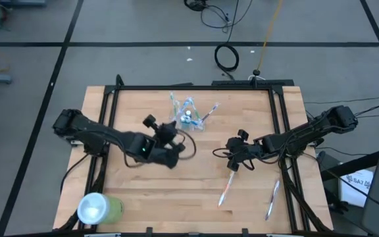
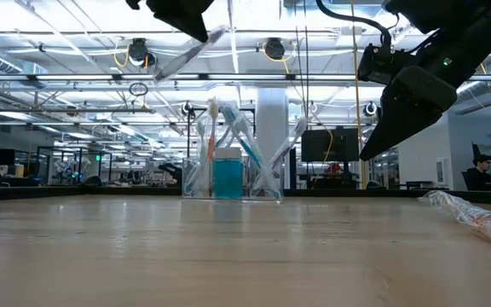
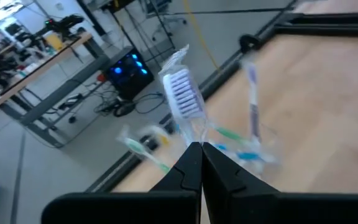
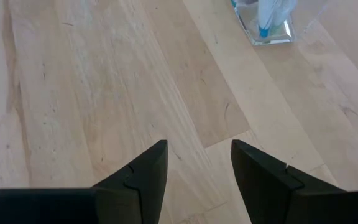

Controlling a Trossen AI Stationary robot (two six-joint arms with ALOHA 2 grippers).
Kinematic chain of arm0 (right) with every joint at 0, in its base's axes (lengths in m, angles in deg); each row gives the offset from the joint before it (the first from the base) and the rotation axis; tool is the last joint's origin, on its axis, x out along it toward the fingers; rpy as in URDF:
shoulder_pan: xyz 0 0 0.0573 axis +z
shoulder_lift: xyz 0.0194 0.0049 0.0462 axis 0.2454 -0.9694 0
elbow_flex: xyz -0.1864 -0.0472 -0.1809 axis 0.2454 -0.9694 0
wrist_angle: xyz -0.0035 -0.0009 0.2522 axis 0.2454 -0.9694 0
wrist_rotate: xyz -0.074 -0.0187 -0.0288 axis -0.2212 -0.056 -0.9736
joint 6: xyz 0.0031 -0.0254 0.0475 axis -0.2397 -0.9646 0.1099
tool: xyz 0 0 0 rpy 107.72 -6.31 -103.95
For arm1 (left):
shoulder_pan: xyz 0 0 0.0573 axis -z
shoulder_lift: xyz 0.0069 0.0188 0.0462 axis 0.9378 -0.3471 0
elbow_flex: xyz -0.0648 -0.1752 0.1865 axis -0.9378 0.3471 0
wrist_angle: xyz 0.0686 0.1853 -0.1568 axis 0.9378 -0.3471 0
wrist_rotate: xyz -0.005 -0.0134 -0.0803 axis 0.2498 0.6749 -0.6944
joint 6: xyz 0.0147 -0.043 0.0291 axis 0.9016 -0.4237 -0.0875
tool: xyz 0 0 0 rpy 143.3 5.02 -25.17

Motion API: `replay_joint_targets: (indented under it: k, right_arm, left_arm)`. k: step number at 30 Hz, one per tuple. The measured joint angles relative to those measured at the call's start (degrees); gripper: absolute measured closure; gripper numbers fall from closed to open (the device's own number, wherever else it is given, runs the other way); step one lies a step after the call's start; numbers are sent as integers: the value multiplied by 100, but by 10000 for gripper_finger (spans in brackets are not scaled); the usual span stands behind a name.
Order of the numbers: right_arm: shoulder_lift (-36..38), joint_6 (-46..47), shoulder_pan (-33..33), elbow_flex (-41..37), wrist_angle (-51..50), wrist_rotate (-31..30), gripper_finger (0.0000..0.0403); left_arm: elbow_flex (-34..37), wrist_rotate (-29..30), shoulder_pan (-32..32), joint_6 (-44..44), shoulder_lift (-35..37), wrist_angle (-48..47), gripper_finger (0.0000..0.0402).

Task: Pick & Place toothbrushing station
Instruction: Put the left purple toothbrush into the right section of the transparent organizer

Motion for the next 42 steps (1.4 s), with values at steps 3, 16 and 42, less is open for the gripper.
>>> replay_joint_targets:
  k: [3,16,42]
  right_arm:
    - [0,6,0,0,0,0,234]
    - [0,11,0,0,44,-2,234]
    - [-2,-500,-322,0,691,-14,234]
  left_arm:
    - [0,-28,-231,334,314,64,401]
    - [1102,-1261,-1626,2106,1198,2497,401]
    - [4338,-1940,-2913,2620,1203,8493,401]
